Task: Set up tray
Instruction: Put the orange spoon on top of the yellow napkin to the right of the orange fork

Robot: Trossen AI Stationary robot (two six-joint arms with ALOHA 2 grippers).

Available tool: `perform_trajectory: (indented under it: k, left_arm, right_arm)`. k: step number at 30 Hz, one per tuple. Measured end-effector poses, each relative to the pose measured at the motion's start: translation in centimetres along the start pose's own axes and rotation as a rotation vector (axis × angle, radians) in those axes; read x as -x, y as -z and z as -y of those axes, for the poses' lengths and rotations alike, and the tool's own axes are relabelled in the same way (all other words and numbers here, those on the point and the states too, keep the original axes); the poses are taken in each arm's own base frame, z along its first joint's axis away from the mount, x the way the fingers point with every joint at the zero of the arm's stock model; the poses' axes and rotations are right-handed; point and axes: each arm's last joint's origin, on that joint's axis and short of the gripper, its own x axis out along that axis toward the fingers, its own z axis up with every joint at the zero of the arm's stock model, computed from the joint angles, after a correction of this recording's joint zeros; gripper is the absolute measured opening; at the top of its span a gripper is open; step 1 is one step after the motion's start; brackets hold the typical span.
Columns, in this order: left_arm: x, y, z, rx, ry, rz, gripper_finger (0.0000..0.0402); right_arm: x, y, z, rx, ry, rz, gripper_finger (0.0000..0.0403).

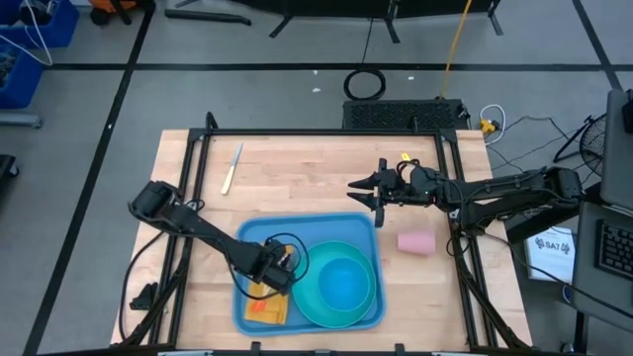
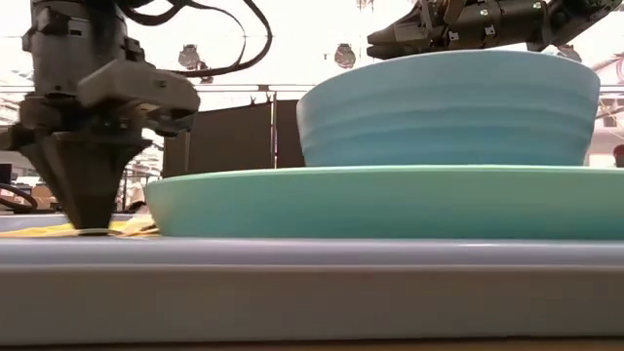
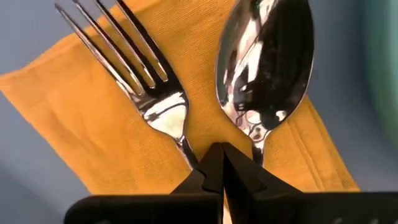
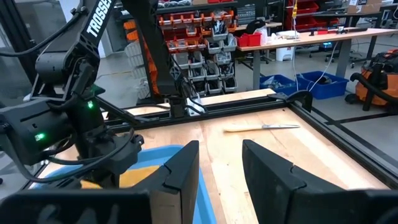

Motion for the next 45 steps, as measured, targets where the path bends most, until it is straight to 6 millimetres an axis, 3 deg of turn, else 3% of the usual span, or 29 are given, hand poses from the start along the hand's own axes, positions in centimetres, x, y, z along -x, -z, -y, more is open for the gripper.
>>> perform_trajectory:
  k: [8, 15, 23, 29, 45]
  left_arm:
    - [1.4, 0.3, -1.2, 0.019, -0.058, -0.005, 0.0]
    - [1.4, 0.5, -0.9, 0.002, -0.04, -0.018, 0.0]
    - [1.7, 0.3, 0.3, 0.0, 0.095, 0.017, 0.0]
    - [1.7, -0.9, 0.0, -0.033, 0.071, 0.076, 0.0005]
    - [1.5, -4.2, -1.6, -0.122, -0.045, 0.086, 0.015]
  right_arm:
    - [0.0, 0.0, 0.0, 0.0, 0.0, 0.0, 0.0114]
    - [0.0, 0.0, 0.0, 0.0, 0.0, 0.0, 0.0114]
    - [0.0, 0.0, 0.0, 0.0, 0.001, 0.0, 0.0114]
    - [0.0, 0.0, 0.0, 0.0, 0.003, 0.001, 0.0114]
    - [0.0, 0.1, 0.0, -0.012, 0.004, -0.007, 0.0114]
